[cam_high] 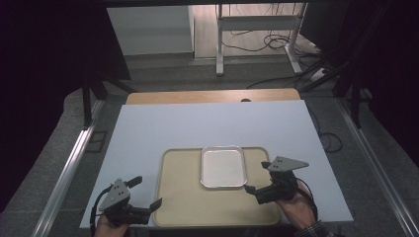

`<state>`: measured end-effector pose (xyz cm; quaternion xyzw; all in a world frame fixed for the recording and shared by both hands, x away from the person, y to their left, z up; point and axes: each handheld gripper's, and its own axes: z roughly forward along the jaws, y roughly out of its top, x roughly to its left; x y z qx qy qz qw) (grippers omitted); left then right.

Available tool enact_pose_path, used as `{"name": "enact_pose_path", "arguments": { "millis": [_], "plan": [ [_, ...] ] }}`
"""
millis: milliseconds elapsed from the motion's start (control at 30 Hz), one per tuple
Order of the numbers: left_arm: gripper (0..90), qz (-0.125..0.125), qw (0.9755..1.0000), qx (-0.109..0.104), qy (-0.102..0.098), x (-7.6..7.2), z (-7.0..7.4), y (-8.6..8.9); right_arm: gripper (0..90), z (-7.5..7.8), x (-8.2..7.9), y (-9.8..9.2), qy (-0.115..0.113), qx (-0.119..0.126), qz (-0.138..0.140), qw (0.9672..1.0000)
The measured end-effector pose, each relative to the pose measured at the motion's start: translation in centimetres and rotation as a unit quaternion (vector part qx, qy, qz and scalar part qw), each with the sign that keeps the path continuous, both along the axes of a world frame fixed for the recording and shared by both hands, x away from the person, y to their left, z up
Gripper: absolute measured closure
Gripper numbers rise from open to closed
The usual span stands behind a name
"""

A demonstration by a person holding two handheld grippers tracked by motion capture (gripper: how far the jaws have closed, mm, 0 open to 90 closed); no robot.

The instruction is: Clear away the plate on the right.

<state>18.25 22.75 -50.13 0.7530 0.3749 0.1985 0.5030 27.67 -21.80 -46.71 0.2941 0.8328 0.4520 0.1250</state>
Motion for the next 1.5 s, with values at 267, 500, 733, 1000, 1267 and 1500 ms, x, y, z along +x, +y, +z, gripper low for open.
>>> {"name": "enact_pose_path", "arguments": {
  "millis": [267,500,733,1000,1267,1500],
  "plan": [
    [0.7,0.000,1.0000,-0.001,0.000,0.0,0.0,0.0,0.0,0.3,-0.6,-0.7,-0.018,-0.003,-0.015,0.9997],
    [0.8,0.001,1.0000,-0.001,0.000,0.0,0.0,0.0,0.0,0.4,-1.0,-1.7,-0.022,-0.004,-0.026,0.9994],
    [0.8,0.001,1.0000,-0.002,0.000,0.0,0.0,0.0,0.0,0.5,-1.4,-2.7,-0.023,-0.002,-0.036,0.9991],
    [0.8,0.002,1.0000,-0.002,0.001,0.0,0.0,0.0,0.0,0.8,-2.1,-4.1,-0.027,0.002,-0.053,0.9982],
    [0.8,0.003,1.0000,-0.004,0.001,0.0,0.0,0.1,0.0,1.2,-3.0,-5.5,-0.034,0.002,-0.070,0.9970],
    [0.8,0.003,1.0000,-0.005,0.001,0.0,0.0,0.1,0.0,1.3,-3.7,-6.6,-0.040,-0.004,-0.086,0.9955]
  ]
}}
